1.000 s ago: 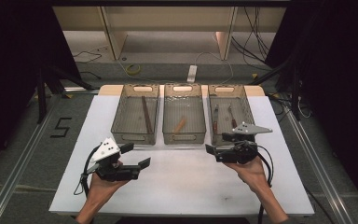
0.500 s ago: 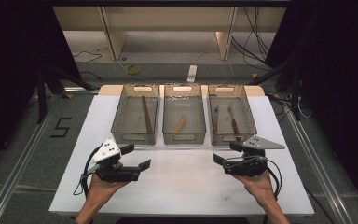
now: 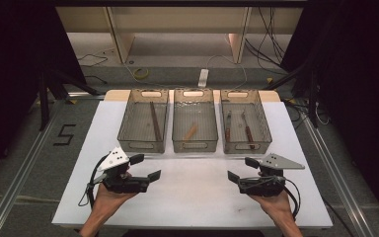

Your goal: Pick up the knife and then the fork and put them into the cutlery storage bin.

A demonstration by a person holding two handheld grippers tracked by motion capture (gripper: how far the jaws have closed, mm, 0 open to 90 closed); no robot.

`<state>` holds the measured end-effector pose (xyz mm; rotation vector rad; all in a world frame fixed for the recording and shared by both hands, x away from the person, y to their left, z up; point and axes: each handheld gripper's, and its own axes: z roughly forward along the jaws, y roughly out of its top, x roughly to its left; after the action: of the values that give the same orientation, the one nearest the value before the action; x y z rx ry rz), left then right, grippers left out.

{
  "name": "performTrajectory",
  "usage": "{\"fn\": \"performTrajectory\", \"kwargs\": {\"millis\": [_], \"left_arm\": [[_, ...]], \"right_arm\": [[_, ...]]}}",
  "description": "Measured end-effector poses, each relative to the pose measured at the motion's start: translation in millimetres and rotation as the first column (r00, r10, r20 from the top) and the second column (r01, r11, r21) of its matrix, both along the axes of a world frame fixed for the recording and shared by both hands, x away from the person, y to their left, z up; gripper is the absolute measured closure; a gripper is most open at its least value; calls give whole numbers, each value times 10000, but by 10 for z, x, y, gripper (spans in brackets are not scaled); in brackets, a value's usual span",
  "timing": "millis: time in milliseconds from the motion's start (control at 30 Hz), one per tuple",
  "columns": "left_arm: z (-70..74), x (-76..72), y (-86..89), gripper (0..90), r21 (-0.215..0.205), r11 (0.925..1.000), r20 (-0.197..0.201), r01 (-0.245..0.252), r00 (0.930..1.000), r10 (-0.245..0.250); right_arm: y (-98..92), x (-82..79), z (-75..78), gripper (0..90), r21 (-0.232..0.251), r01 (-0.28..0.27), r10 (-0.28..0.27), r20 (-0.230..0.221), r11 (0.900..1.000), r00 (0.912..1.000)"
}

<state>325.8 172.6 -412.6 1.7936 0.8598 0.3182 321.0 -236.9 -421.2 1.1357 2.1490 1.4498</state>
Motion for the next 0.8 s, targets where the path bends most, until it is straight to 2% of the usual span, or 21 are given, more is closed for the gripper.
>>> {"fn": "performTrajectory", "kwargs": {"millis": [400, 800], "left_arm": [[-8, -4, -5, 151, 61, 9999, -83, 82, 9999, -82], [-13, 0, -17, 151, 126, 9998, -93, 159, 9998, -158]], "right_arm": [[-23, -90, -51, 175, 17, 48, -48, 33, 10000, 10000], [-61, -104, -50, 174, 97, 222, -223, 95, 9997, 9997]]}}
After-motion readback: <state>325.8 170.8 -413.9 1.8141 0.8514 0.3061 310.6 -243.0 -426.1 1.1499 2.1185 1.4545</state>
